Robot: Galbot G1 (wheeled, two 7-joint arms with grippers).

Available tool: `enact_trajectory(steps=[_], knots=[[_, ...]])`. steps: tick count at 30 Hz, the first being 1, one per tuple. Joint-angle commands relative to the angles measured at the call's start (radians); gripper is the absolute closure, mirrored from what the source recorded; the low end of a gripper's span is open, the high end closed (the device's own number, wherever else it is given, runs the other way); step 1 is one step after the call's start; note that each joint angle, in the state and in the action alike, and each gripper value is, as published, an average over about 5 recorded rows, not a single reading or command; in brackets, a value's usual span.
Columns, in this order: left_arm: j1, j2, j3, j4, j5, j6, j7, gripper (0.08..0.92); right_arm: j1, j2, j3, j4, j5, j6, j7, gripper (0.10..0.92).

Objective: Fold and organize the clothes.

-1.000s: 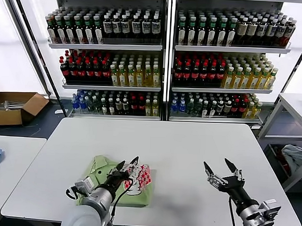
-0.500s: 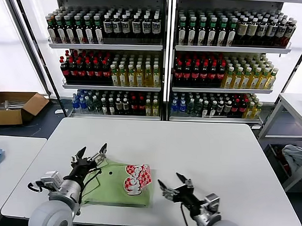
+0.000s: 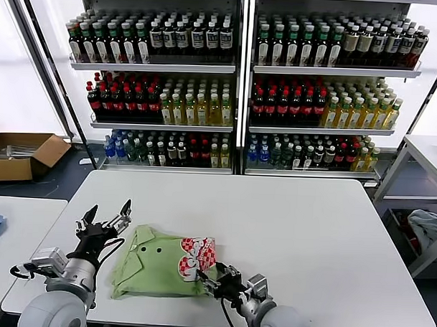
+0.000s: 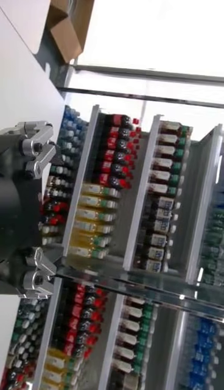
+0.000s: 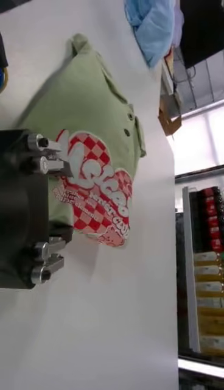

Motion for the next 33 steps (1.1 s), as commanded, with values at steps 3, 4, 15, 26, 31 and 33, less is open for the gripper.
enact_trajectory(steps=[3,4,15,26,31,33], knots=[[-0.001,-0.012,-0.026,0.004,-0.018,0.004,-0.002,0.177,0.064,-0.007,-0.058,-0.034,-0.049,0.010,-0.033,0.588],[0.000,-0.012,-0.026,0.004,-0.018,0.004,-0.002,0.177,0.057,-0.016,-0.045,-0.023,-0.060,0.015,-0.043,0.622],[0.010,-0.012,-0.036,0.011,-0.018,0.002,-0.002,0.177,-0.056,-0.277,0.218,0.091,-0.132,0.070,-0.153,0.877],[0.005,-0.022,-0.020,0.020,-0.007,0.013,0.001,0.177,-0.318,-0.356,0.487,0.164,-0.090,0.138,-0.147,0.831],[0.008,-0.020,-0.016,0.021,-0.005,0.015,0.003,0.177,-0.415,-0.329,0.572,0.228,-0.081,0.136,-0.148,0.685],[0.010,-0.018,-0.016,0.020,-0.005,0.015,0.004,0.177,-0.415,-0.314,0.594,0.240,-0.066,0.141,-0.129,0.633]])
